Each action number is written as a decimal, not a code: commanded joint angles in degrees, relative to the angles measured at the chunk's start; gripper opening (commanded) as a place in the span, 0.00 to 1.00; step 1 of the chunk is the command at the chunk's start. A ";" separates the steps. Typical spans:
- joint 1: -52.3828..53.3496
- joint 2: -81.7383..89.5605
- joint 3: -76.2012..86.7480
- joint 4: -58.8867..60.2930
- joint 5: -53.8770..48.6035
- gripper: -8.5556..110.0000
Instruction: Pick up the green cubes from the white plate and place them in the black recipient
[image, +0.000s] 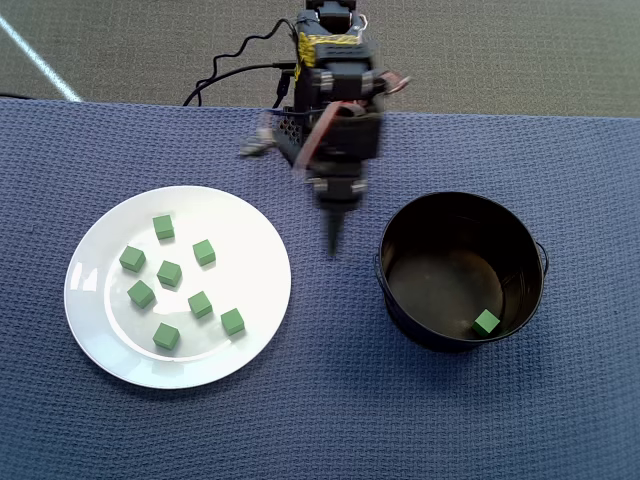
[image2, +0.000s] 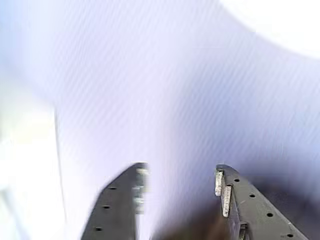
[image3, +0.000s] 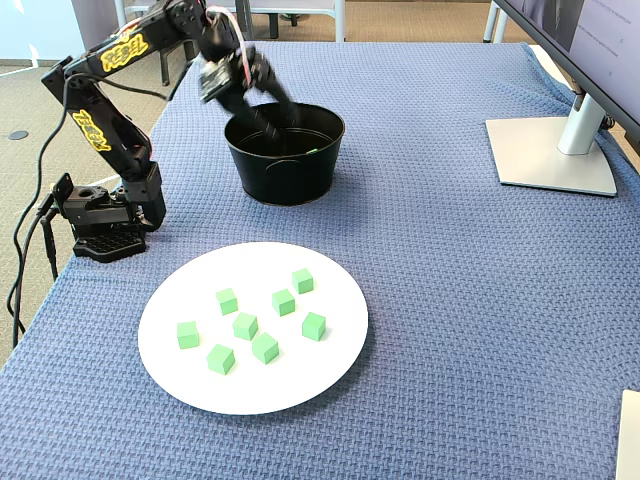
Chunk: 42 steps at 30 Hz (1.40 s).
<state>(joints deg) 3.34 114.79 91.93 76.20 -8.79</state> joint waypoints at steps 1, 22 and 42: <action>10.90 -1.93 3.16 0.35 -13.89 0.12; 34.72 -15.47 25.40 -22.85 -56.07 0.27; 38.06 -25.40 17.40 -21.71 -60.21 0.31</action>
<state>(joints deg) 40.43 90.00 113.73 54.93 -68.64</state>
